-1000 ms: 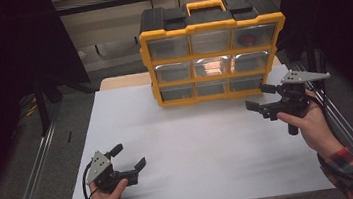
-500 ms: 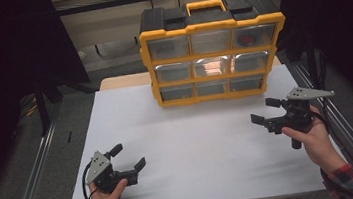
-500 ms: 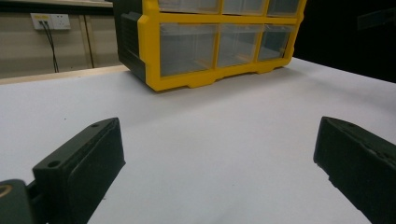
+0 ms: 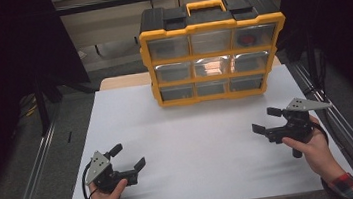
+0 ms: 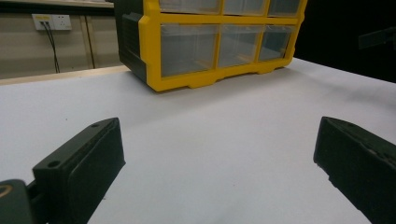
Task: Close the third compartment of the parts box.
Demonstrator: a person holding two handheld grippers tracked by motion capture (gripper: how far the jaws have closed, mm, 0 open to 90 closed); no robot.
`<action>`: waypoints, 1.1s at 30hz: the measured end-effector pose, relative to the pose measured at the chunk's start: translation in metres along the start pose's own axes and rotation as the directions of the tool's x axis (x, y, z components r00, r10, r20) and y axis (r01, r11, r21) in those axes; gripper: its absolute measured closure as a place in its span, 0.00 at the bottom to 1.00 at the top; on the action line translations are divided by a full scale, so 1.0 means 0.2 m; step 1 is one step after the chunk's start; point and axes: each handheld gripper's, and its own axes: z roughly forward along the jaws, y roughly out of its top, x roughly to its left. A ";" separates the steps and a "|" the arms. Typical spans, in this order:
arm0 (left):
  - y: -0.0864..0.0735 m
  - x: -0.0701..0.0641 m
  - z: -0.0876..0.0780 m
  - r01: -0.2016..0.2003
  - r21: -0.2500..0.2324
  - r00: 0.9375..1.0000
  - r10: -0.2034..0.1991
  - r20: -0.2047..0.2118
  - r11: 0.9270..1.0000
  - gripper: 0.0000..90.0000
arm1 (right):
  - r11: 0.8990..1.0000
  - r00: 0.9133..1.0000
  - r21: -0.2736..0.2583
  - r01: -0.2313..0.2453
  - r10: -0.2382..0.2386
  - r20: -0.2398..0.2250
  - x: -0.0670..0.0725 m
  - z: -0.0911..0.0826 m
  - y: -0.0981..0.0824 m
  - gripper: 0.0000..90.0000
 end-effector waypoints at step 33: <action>0.00 -0.01 0.01 0.010 -0.002 1.000 -0.010 0.007 1.000 0.02 | 0.999 0.999 -0.023 0.037 -0.036 0.036 0.00 -0.08 -0.20 0.07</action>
